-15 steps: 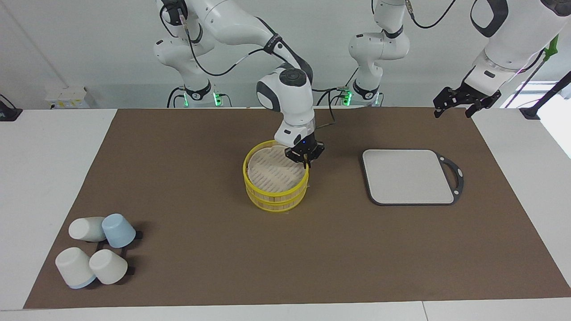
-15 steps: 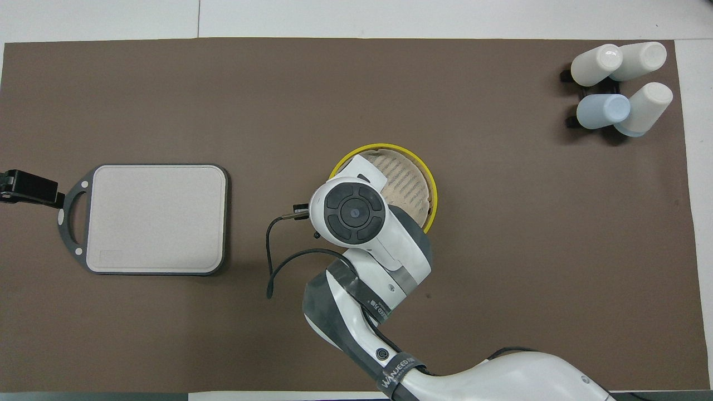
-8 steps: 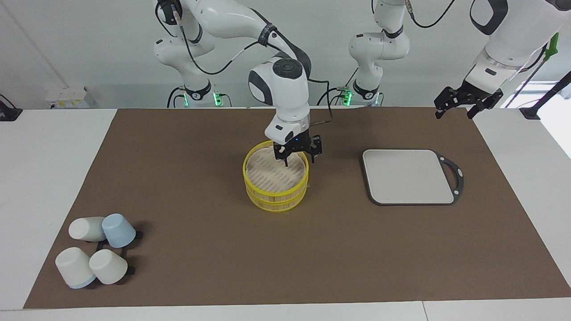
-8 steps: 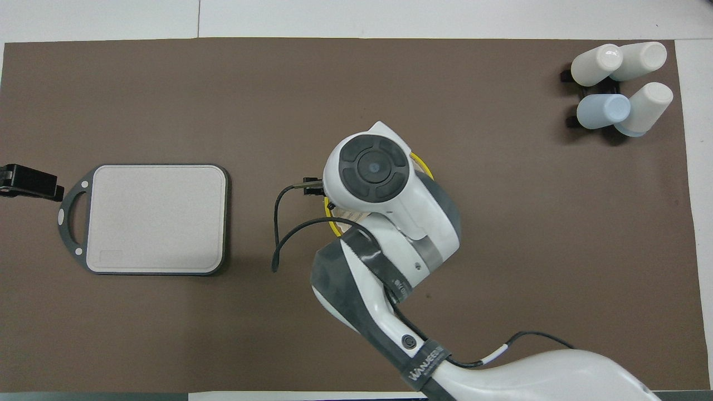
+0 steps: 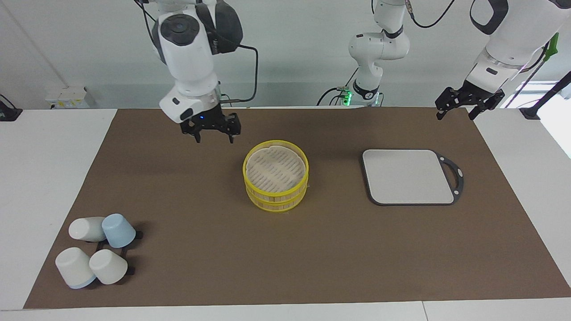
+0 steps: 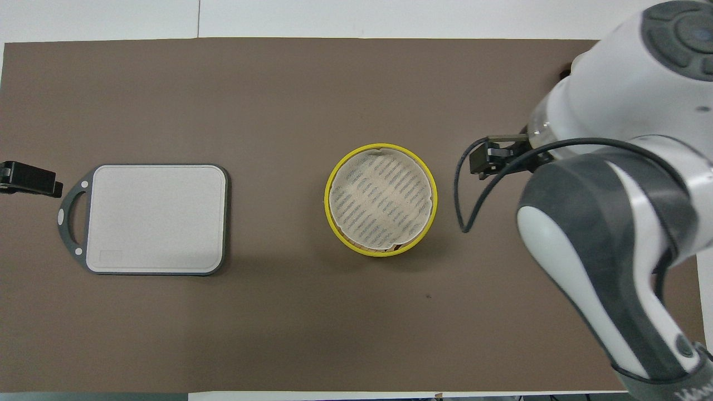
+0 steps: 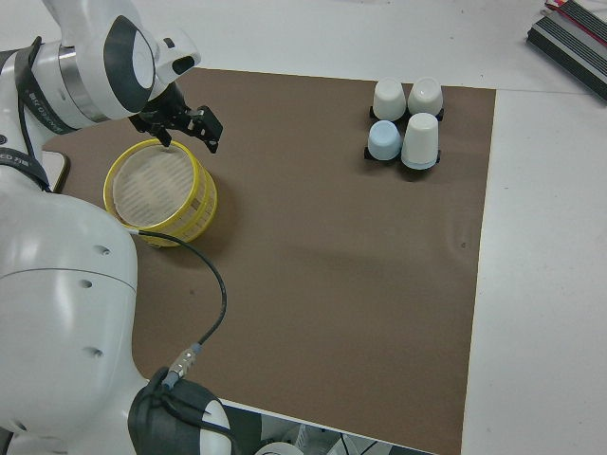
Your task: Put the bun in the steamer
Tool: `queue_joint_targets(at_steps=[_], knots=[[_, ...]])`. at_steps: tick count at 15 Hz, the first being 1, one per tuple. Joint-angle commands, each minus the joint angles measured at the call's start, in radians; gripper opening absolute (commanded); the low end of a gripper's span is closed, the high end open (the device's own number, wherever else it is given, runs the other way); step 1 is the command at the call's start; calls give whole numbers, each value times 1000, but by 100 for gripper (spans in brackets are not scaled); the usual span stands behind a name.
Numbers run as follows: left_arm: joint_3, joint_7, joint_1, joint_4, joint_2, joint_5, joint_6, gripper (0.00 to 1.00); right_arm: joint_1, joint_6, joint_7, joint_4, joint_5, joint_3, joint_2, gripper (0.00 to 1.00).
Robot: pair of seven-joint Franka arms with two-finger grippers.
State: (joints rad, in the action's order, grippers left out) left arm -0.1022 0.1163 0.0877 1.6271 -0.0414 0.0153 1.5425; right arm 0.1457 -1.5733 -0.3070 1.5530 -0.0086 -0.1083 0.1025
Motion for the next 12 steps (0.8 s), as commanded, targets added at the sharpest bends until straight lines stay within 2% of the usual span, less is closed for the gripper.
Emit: queue_joint_targets(at_steps=[1, 9, 12], knots=[[-2, 14, 3, 2, -11, 15, 11, 100, -101, -1, 113, 45, 13, -16, -35, 100], [-2, 13, 6, 0, -11, 15, 11, 100, -160, 39, 167, 53, 13, -14, -47, 100], [-2, 13, 4, 0, -11, 15, 10, 100, -161, 53, 169, 73, 13, -14, -90, 100]])
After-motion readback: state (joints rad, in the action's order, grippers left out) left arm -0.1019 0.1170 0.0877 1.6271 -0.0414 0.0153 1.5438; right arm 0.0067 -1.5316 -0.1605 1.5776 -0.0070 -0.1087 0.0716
